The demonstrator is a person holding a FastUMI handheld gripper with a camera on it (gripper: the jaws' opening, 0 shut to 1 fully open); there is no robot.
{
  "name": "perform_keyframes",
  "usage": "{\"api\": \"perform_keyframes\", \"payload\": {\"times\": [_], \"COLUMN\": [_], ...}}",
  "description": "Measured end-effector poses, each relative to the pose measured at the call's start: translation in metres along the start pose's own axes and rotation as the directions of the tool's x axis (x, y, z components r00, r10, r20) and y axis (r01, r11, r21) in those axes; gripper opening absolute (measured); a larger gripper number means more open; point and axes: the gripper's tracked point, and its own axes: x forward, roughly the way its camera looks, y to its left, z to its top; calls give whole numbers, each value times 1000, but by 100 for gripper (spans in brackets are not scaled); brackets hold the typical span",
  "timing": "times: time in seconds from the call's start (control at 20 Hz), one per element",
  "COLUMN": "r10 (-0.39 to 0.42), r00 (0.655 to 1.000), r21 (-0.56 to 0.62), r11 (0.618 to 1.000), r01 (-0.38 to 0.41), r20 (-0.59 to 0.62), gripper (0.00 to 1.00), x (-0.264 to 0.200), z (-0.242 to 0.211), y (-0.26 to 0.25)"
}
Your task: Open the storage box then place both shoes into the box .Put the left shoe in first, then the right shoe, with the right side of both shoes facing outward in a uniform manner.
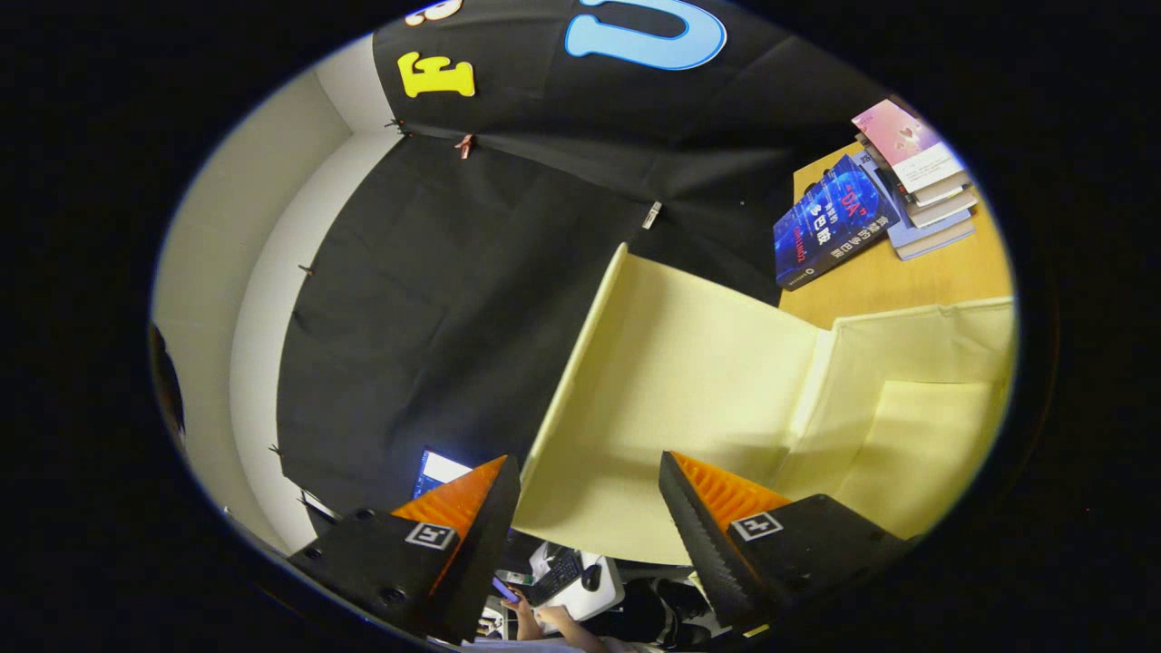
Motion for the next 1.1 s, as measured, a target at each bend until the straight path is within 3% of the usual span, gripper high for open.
{"api": "perform_keyframes", "payload": {"times": [0.3, 0.55, 0.65, 0.85, 1.1], "r10": [-71, -240, -327, -507, -683], "r00": [997, 965, 933, 836, 713], "r21": [-44, -63, -51, -47, -50], "r11": [996, 967, 940, 849, 715], "r01": [73, 247, 338, 527, 697], "r20": [33, 102, 151, 211, 161], "gripper": [96, 96, 96, 96, 96], "x": [-34, -111, -155, -238, -311], "z": [11, 37, 53, 70, 51], "y": [-8, -48, -69, -114, -170]}}
